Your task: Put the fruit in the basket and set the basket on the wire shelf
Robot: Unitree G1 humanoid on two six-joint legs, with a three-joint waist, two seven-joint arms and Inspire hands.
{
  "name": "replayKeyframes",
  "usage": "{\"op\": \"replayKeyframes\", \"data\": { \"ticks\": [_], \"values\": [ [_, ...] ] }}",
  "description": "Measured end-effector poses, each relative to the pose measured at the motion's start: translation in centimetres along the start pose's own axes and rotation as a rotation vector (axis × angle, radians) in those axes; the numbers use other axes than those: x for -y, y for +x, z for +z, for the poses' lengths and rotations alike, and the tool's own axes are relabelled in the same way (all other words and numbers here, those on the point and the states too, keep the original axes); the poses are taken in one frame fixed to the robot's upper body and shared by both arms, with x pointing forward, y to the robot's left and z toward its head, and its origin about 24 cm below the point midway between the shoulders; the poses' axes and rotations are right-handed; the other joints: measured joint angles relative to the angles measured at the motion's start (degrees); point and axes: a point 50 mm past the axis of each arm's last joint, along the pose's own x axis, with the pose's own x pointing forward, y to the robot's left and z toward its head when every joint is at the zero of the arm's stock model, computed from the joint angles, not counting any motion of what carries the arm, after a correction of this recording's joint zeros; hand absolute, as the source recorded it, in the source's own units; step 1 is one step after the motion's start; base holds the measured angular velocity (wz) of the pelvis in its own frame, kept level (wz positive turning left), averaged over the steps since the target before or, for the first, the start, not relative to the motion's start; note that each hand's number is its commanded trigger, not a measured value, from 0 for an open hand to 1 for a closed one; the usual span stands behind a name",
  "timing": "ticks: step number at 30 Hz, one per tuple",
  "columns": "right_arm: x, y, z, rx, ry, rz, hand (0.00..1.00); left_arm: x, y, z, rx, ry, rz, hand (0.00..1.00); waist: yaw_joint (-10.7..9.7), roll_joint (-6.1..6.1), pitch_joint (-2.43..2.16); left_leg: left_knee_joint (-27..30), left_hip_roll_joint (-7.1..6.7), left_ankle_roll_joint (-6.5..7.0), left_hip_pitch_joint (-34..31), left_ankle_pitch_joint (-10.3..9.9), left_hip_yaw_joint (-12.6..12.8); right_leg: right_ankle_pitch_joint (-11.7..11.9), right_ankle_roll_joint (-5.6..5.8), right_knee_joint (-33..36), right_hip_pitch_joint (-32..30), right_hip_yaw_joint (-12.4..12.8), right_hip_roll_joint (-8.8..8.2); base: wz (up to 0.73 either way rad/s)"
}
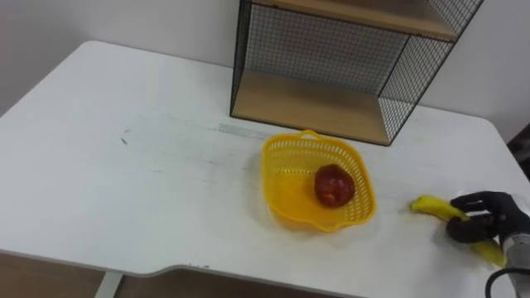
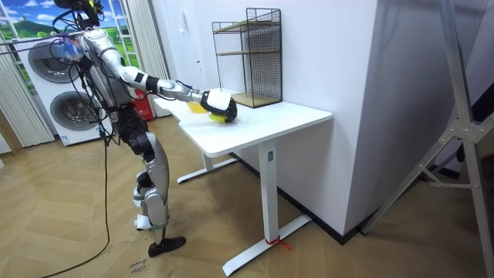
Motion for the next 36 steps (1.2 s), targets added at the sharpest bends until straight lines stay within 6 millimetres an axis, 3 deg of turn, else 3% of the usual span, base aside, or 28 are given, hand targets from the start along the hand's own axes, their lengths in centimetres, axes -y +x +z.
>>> {"op": "replayKeyframes", "data": {
  "ticks": [20, 25, 28, 36],
  "values": [
    [-0.2, -0.3, 0.3, 0.009, 0.052, 0.004, 1.00, -0.3, 0.1, 0.3, 0.005, 0.029, 0.004, 0.00, -0.3, -0.10, 0.08, -0.3, -0.01, -0.07, -0.4, 0.0, 0.0, 0.0, -0.03, 0.2, -0.1, 0.2, 0.04, 0.00],
    [-0.4, -0.5, 1.9, 0.062, 0.039, 0.047, 1.00, -0.2, 0.1, 0.6, 0.016, 0.036, 0.001, 0.00, -0.2, 0.24, 0.29, -0.3, 0.00, -0.06, -0.3, 0.0, 0.4, 0.0, -0.04, 0.3, -0.2, 0.6, 0.05, -0.03],
    [-1.0, -1.3, 3.9, 0.167, 0.002, 0.070, 1.00, -0.2, 0.1, 0.7, 0.021, 0.035, 0.001, 0.00, -0.1, 0.57, 0.53, -0.3, 0.01, -0.04, -0.9, 0.0, 1.2, 0.0, -0.04, 1.0, -1.5, 1.5, 0.04, -0.13],
    [-0.3, -2.8, 7.9, 0.356, 0.052, 0.053, 1.00, -0.1, 0.0, 0.3, 0.016, 0.034, -0.002, 0.00, -0.3, 0.63, 0.54, -0.1, 0.00, 0.01, -1.2, 0.0, 1.6, 0.0, -0.04, 1.0, -2.2, 1.8, 0.01, -0.03]
  ]
}}
